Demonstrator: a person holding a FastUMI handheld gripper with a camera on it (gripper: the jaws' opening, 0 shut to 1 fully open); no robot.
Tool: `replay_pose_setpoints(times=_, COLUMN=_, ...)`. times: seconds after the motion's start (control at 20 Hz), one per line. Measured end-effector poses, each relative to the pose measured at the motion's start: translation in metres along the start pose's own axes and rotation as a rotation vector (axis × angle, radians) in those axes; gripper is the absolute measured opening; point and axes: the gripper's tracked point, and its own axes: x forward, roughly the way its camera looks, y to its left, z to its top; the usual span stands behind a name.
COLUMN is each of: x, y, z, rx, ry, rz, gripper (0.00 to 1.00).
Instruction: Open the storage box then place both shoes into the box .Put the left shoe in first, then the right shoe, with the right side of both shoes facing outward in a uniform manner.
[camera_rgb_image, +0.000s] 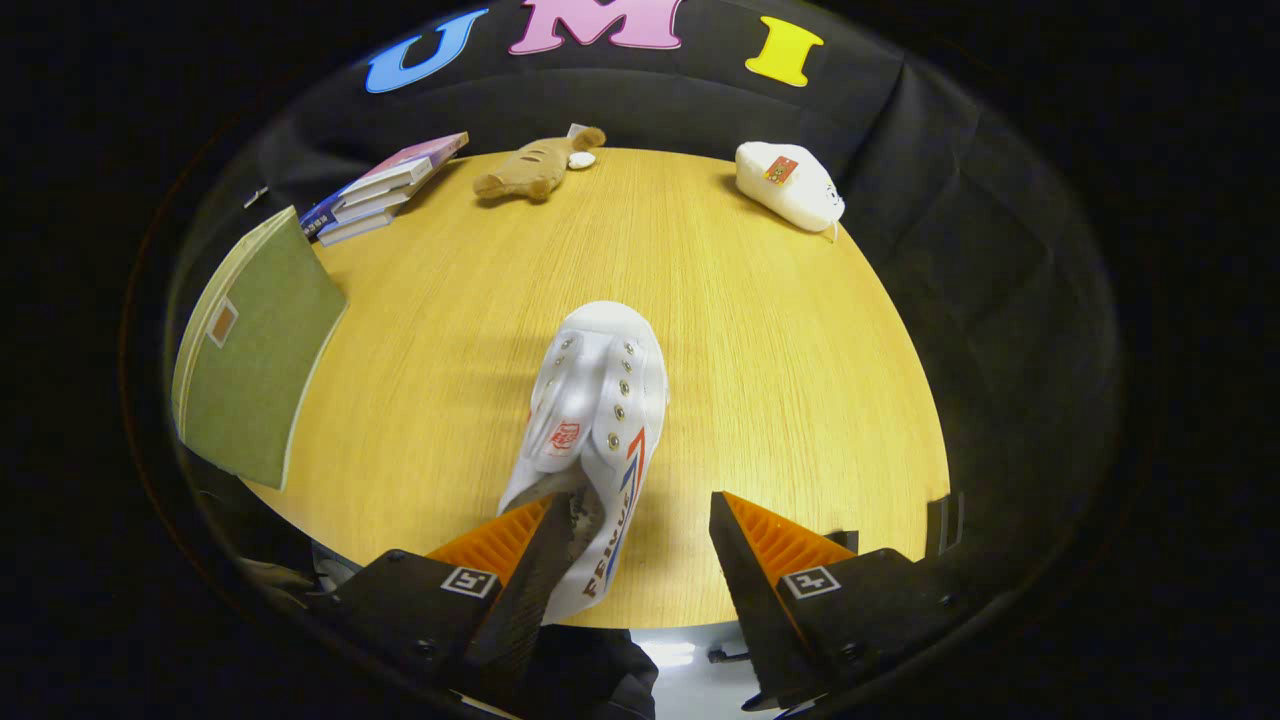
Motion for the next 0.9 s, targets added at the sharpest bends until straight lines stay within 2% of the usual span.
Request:
replay_pose_setpoints(times=0.2, x=0.029, y=-0.003, z=0.021, rx=0.004, ry=-0.037, rz=0.003, gripper=0.74)
replay_pose_setpoints(times=0.35, x=0.045, y=0.007, z=0.027, rx=0.019, ry=-0.042, rz=0.036, gripper=0.54)
replay_pose_setpoints(times=0.45, x=0.047, y=0.005, z=0.028, rx=0.056, ry=-0.045, rz=0.014, gripper=0.39)
replay_pose_setpoints(times=0.5, x=0.048, y=-0.005, z=0.029, rx=0.068, ry=-0.054, rz=-0.027, gripper=0.26)
replay_pose_setpoints(times=0.55, x=0.048, y=-0.008, z=0.027, rx=0.094, ry=-0.053, rz=-0.028, gripper=0.13)
replay_pose_setpoints(times=0.6, x=0.047, y=-0.005, z=0.03, rx=0.126, ry=-0.056, rz=-0.005, gripper=0.07)
replay_pose_setpoints(times=0.75, x=0.039, y=-0.004, z=0.025, rx=0.213, ry=-0.014, rz=0.033, gripper=0.06)
replay_pose_setpoints(times=0.9, x=0.019, y=0.001, z=0.033, rx=0.269, ry=-0.029, rz=0.037, gripper=0.06)
